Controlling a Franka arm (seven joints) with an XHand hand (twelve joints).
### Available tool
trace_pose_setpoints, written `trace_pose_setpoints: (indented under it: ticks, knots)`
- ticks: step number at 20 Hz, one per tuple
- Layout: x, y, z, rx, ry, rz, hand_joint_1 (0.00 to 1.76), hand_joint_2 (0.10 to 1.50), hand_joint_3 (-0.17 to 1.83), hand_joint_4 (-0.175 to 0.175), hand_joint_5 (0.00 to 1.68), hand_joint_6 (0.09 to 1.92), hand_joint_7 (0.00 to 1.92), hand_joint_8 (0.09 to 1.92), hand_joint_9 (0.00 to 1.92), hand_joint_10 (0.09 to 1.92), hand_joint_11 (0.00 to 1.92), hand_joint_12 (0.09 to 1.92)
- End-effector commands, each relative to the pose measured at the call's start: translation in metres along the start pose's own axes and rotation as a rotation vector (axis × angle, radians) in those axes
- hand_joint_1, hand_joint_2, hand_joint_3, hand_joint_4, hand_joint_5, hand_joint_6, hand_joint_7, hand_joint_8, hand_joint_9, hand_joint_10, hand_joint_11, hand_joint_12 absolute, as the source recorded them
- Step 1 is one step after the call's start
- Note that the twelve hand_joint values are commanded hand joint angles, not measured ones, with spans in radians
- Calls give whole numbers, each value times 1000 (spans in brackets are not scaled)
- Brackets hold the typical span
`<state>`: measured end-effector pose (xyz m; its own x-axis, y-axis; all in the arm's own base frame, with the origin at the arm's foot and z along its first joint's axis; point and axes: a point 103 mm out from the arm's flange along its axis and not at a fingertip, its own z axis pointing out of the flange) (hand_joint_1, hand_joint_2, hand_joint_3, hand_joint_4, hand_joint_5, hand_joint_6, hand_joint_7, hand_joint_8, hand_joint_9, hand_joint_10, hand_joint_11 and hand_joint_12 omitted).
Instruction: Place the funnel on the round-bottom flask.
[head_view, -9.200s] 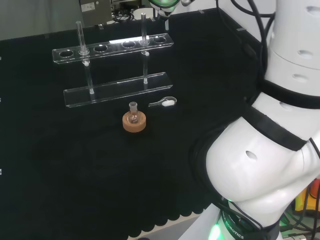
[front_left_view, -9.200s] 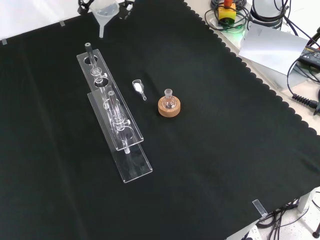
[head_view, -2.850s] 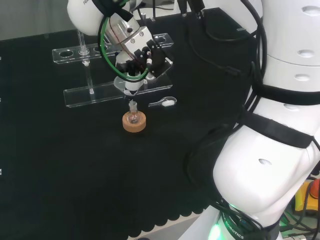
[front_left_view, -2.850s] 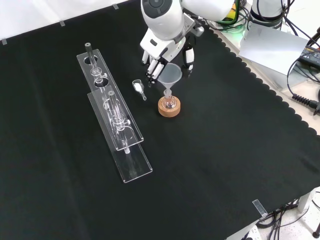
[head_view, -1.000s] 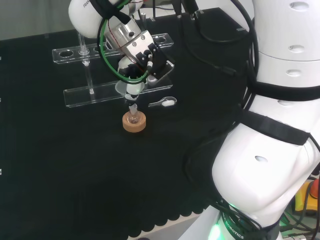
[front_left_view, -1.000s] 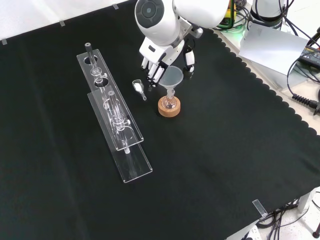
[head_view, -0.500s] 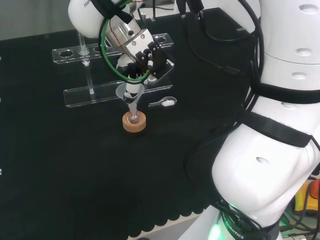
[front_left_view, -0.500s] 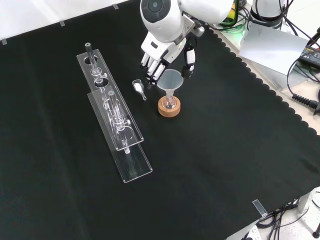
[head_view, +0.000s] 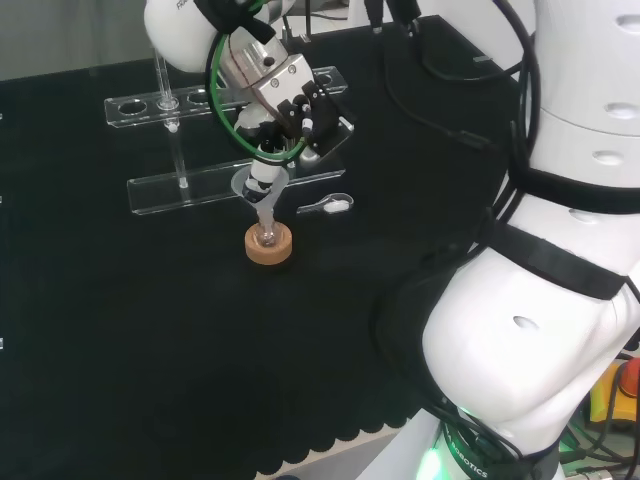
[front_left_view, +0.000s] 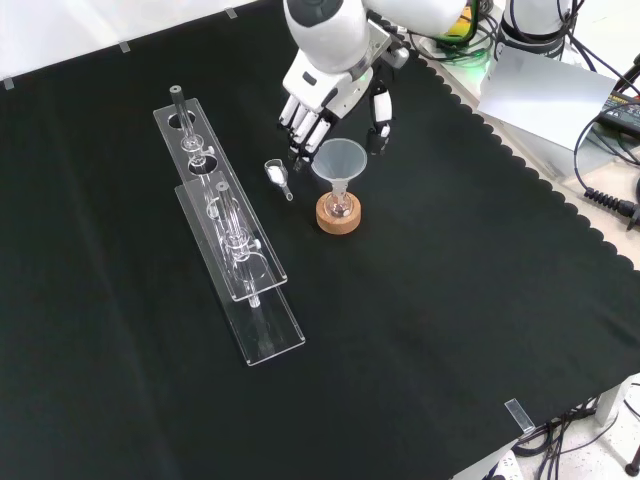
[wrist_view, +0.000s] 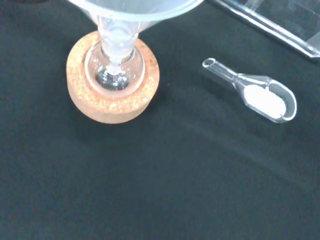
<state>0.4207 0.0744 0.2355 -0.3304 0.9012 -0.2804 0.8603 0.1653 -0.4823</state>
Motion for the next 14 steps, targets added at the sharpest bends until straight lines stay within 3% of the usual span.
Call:
trace_pose_setpoints:
  ticks: [1,14]
  knots:
    - [-20,-20,-8,-96,50,9,530,668,407,-15,196,87,189,721,533,645,357,1340]
    - [-97,-34,29,-173,170,124,673,724,425,-29,344,87,376,706,647,604,417,1323]
